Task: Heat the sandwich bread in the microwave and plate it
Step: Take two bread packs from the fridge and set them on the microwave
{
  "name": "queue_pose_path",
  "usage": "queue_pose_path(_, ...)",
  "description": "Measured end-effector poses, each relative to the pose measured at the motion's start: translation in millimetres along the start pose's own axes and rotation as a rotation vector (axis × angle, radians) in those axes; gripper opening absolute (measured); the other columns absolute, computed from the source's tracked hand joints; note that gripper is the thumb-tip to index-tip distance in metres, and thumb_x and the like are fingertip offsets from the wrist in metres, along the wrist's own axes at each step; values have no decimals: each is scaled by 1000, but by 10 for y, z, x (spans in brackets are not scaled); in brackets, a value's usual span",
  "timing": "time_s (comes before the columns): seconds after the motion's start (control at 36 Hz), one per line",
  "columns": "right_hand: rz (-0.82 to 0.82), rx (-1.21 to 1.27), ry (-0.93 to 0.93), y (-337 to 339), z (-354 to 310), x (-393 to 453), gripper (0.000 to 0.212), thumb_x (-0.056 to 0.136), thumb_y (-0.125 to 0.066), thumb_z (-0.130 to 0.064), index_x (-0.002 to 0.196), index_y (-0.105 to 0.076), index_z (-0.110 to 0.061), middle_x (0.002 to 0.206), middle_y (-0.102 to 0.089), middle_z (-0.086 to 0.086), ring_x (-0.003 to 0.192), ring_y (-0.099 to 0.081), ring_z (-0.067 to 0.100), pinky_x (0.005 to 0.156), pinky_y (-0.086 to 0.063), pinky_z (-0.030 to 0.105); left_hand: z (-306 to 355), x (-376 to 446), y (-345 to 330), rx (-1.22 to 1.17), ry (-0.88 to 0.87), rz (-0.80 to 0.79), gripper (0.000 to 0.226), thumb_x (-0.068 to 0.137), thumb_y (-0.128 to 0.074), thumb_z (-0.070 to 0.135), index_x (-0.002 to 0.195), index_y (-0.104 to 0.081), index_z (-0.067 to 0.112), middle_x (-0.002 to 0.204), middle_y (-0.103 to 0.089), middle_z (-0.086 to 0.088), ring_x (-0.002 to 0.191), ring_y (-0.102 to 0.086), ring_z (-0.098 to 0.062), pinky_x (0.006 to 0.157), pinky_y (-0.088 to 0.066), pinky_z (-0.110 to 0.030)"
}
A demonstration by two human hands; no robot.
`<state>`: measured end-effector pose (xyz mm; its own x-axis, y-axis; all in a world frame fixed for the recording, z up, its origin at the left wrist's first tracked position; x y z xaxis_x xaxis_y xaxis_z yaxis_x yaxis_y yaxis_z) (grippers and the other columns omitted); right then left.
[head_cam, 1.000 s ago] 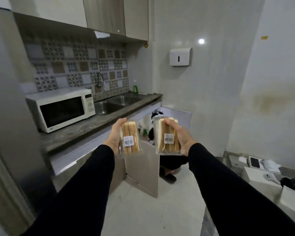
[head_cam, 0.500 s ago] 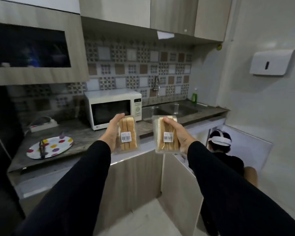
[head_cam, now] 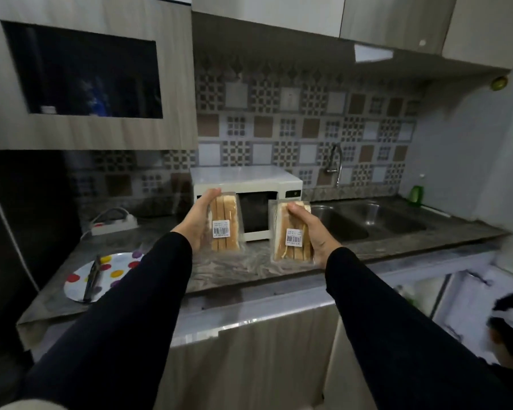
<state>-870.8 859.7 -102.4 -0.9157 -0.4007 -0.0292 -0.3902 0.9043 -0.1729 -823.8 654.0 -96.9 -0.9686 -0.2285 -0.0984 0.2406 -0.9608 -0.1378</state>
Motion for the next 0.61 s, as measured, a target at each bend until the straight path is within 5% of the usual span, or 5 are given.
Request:
queue_pose_path(0.17, -34, 30, 4, -91, -129, 867, 27, 84, -64, -47, 85, -70, -20, 69, -68, 0, 59, -66, 16, 67, -57, 32, 333, 818, 238, -72, -31, 32, 77, 53, -65, 70, 113, -57, 22, 91, -66, -5, 79, -65, -24, 96, -47, -51)
queue_pose_path(0.25, -27, 27, -8, -105, -118, 1339, 27, 83, -65, -47, 84, -70, -21, 72, -67, 1, 59, -65, 18, 68, -57, 35, 332, 1208, 284, -59, -22, 44, 77, 56, -64, 71, 114, -59, 22, 92, -67, -6, 81, -65, -26, 95, -48, -51)
queue_pose_path(0.36, -46, -5, -5, -133, -137, 1931, 28, 85, -64, -46, 81, -69, -19, 69, -67, 3, 57, -66, 18, 66, -58, 35, 381, 1720, 325, -60, -35, 54, 47, 78, -54, 65, 92, -63, 21, 70, -68, -2, 67, -65, -23, 86, -52, -44)
queue_pose_path(0.61, -155, -50, 73, -157, -452, 3651, 34, 81, -67, -50, 89, -70, -17, 78, -68, 7, 71, -66, 25, 88, -54, 51, 735, 3025, 482, -29, -148, 144, 53, 87, -49, 61, 113, -61, 17, 72, -70, 0, 65, -68, -19, 72, -56, -36)
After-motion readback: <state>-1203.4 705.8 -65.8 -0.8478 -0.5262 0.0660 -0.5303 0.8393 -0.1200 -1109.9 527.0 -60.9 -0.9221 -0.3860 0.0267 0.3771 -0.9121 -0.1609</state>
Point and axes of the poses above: each hand's wrist, its own x-axis towards the middle knuckle, its own y-axis out of the back of the hand, z = x × y, the point moved 10 cm from there along x, towards the middle knuckle
